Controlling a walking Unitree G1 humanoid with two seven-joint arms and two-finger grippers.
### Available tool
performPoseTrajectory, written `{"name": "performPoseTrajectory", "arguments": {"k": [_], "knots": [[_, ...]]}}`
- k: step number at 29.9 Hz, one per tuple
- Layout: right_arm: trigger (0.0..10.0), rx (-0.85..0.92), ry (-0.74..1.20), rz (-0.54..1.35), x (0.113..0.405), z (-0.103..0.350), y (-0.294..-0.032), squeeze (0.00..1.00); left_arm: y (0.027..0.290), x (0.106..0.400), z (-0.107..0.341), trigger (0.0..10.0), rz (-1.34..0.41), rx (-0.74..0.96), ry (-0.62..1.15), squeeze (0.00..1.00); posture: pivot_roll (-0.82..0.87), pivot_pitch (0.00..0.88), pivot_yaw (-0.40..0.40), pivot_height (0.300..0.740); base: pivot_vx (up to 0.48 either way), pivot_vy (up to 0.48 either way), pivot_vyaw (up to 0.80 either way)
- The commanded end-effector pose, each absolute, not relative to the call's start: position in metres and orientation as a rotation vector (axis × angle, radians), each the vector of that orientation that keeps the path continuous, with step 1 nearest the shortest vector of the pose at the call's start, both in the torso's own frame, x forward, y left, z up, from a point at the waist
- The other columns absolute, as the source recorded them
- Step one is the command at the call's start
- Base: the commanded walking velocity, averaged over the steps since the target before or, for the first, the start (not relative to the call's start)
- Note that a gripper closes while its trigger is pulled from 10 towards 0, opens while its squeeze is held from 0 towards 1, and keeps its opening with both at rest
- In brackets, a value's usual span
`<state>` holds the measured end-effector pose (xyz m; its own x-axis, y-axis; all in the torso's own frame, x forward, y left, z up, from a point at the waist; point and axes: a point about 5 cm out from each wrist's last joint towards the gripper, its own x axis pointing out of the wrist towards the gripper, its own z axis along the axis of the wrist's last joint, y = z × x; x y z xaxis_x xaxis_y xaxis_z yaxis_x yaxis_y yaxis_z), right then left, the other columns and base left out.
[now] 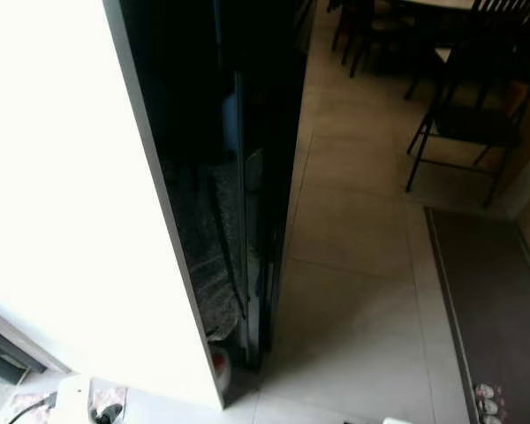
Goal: Restocking fridge
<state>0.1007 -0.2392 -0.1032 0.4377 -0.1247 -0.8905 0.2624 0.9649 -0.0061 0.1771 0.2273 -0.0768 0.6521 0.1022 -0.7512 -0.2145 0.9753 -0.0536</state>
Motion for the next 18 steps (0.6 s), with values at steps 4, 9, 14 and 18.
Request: {"name": "performPoseTrajectory", "arguments": {"k": [4, 9, 14, 18], "knots": [[10.0, 0.14, 1.077, -0.235, 0.1061, -0.1022, -0.2372, 0.0, 0.2328, 0.1766, -0.0758, 10.0, 0.186, -0.114, 0.848, 0.0, 0.03, 0.011, 0.005, 0.74, 0.0, 0.308, 0.0], [10.0, 0.141, 1.071, -0.233, 0.1078, -0.1016, -0.2377, 0.0, 0.233, 0.1758, -0.0763, 10.0, 0.198, -0.12, 0.85, 0.0, 0.04, 0.014, 0.002, 0.74, 0.0, 0.305, 0.0], [10.0, 0.145, 1.063, -0.235, 0.1087, -0.1011, -0.2381, 0.0, 0.2339, 0.1733, -0.0773, 10.0, 0.207, -0.122, 0.855, 0.0, 0.04, 0.021, 0.002, 0.74, 0.0, 0.303, 0.0], [10.0, 0.126, 1.055, -0.229, 0.1098, -0.1005, -0.2386, 0.0, 0.234, 0.1724, -0.0776, 10.0, 0.207, -0.122, 0.857, 0.0, 0.03, 0.022, 0.002, 0.74, 0.0, 0.281, 0.0]]}}
